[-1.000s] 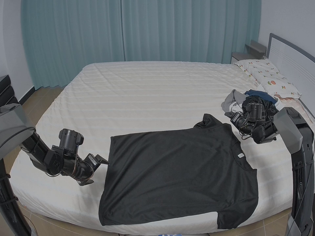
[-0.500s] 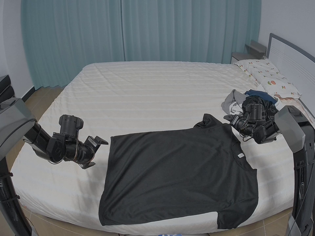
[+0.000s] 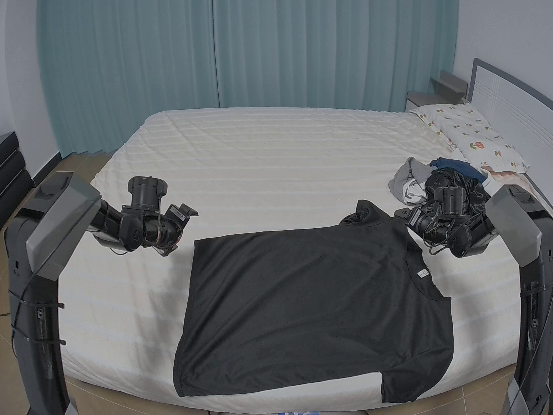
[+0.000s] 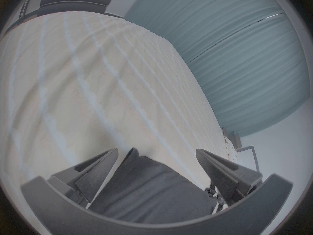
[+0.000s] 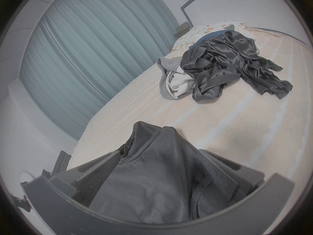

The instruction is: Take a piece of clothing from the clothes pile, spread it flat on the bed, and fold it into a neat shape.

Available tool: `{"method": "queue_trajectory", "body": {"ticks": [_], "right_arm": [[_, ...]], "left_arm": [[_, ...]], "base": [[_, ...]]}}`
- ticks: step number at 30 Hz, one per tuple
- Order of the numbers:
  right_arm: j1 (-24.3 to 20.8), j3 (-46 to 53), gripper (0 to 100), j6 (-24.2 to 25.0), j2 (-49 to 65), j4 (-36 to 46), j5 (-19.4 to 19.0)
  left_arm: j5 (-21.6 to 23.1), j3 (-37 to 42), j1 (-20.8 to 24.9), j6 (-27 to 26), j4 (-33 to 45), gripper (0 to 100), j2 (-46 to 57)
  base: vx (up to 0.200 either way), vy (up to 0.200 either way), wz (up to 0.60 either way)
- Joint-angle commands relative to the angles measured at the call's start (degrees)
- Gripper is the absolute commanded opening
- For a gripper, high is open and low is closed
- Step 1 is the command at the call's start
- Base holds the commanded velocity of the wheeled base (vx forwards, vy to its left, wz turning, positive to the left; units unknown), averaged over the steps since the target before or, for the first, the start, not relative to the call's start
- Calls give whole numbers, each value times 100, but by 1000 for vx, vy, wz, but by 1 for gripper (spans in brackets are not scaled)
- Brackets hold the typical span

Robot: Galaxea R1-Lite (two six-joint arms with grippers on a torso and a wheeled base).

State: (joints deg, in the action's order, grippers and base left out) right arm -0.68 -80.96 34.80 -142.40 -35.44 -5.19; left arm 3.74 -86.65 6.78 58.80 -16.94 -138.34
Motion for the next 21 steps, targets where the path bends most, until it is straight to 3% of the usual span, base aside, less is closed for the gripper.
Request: {"method": "queue_trajectory", "body": {"ticks": [1, 18, 19, 21], "right_arm": [[24, 133, 100, -61, 10, -95, -43], [-11, -122, 100, -61, -174, -148, -70], [-11, -148, 100, -61, -192, -130, -61], [-11, -175, 100, -70, -209, -130, -61]], "left_arm": [[-216, -1135, 113, -105, 174, 100, -1213], [-286, -1398, 140, -88, -46, 100, -1450], [-295, -1451, 140, -96, -37, 0, -1485], [-313, -1469, 148, -96, -37, 0, -1512]], "base": [[0, 0, 0], [0, 0, 0], [0, 0, 0], [0, 0, 0]]}}
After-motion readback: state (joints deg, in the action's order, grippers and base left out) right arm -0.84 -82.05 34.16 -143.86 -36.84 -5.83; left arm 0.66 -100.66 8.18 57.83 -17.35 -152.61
